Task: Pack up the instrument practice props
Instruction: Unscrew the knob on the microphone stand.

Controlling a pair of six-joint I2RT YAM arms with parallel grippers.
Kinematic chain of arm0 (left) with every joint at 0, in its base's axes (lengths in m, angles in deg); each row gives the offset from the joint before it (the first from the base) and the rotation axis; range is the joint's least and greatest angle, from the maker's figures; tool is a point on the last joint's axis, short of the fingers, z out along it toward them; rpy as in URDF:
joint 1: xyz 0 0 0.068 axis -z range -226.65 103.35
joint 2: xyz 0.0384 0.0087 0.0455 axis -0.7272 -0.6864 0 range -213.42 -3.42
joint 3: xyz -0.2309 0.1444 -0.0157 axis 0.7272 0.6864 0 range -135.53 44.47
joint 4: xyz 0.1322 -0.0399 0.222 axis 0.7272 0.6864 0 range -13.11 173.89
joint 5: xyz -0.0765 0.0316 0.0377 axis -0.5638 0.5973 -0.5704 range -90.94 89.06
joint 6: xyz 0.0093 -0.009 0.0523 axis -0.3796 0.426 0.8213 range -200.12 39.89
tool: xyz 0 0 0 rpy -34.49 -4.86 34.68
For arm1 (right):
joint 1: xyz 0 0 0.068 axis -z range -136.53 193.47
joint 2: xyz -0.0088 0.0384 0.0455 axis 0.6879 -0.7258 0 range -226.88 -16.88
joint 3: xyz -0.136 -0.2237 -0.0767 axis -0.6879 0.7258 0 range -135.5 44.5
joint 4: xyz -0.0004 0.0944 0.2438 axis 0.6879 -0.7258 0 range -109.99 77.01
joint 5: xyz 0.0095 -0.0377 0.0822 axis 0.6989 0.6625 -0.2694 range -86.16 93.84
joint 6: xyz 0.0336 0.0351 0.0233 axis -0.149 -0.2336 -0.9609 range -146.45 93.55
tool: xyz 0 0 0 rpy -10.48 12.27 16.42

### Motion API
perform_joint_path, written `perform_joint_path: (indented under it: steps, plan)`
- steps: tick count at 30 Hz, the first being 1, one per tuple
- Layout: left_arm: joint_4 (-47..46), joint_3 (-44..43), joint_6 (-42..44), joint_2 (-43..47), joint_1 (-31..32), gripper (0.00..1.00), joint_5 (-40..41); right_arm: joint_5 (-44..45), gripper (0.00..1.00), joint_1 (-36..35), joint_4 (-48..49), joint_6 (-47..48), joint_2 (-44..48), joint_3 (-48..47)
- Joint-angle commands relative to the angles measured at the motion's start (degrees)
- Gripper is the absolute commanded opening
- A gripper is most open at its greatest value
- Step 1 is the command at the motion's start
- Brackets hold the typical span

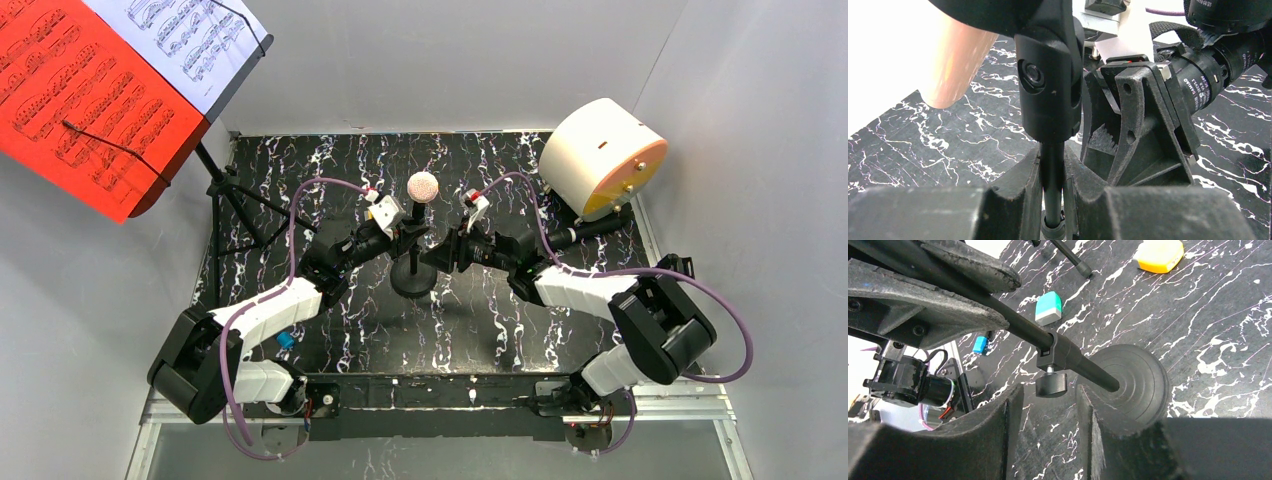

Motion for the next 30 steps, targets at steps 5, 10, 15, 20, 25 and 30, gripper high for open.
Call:
perform_joint_path:
  steps: [5,10,15,20,25,30]
  plan:
    - [-2.5,-0.59,0.36,0.79,0.32,0.0,-0.98,-1.04,0.48,0.71,4.46,1.9,-1.73,-2.41]
    - [-2.5,-0.6,0.36,0.83,0.32,0.0,-0.98,-2.16,0.41,0.68,4.8,3.73,-2.39,-2.79]
    - [-2.5,-0.65,0.36,0.75,0.32,0.0,-0.89,-4.2,0.24,0.66,2.93,10.17,-1.56,-2.94]
    - [-2.5,-0.76,0.19,0.49,0.32,0.0,-0.93,-2.23,0.07,-1.21,-8.74,28.29,1.21,-4.76]
    - [-2.48,-0.79,0.02,0.31,0.32,0.0,-0.8,12.3,0.01,-9.94,-21.7,57.02,2.99,-7.53]
    - [-2.5,-0.85,0.01,-0.02,0.32,0.0,-0.73,33.44,0.01,-21.77,-20.38,81.77,1.39,-3.89]
